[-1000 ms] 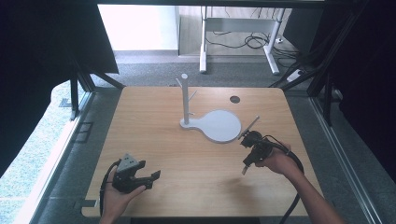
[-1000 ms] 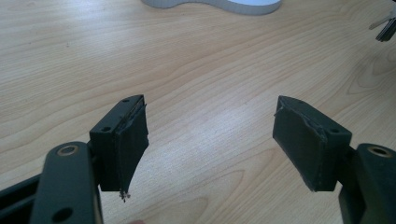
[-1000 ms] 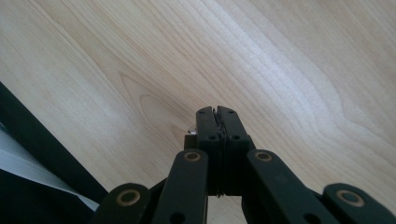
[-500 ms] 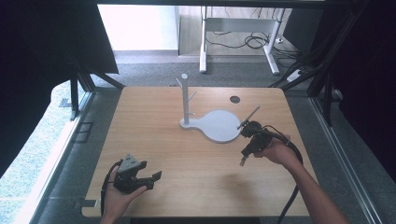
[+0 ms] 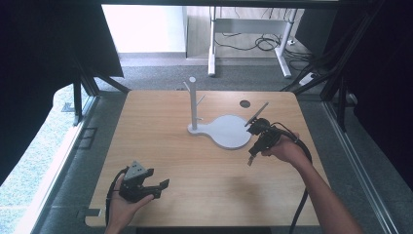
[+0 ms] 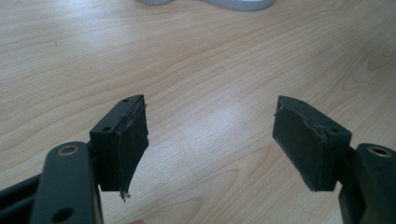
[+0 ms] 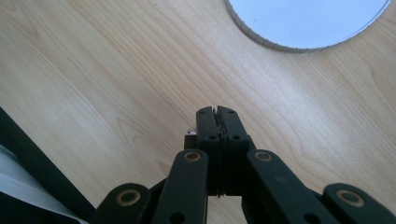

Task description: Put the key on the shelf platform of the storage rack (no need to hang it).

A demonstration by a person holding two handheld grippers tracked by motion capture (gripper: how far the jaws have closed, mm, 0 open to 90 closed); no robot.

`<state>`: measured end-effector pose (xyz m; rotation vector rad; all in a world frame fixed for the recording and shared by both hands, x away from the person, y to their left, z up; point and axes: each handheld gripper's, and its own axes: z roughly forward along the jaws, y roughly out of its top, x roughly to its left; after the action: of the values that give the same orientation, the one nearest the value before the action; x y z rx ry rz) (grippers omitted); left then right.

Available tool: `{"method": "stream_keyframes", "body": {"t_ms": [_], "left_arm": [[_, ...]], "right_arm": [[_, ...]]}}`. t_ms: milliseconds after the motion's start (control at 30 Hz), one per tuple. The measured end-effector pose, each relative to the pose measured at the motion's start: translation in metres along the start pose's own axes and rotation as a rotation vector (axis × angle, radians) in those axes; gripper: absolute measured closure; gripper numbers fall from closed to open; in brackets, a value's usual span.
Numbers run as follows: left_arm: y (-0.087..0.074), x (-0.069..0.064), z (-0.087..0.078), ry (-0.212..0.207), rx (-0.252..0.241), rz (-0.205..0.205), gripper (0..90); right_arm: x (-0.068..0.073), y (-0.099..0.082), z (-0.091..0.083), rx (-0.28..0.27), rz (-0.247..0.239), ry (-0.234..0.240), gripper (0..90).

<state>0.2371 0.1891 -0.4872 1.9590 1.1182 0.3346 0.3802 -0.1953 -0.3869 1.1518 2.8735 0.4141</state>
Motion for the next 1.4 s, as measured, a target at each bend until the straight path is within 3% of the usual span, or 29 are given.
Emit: {"method": "stream_keyframes", "body": {"t_ms": [833,1400], "left_arm": [[0.001,0.001,-0.002,-0.003,-0.002,0.008,26.7],[0.0,0.003,-0.003,-0.003,-0.005,0.008,26.7]], "right_arm": [[-0.012,0.032,-0.002,0.004,0.026,-0.015,89.7],[-0.018,0.069,0.002,0.007,0.04,-0.028,89.7]]}}
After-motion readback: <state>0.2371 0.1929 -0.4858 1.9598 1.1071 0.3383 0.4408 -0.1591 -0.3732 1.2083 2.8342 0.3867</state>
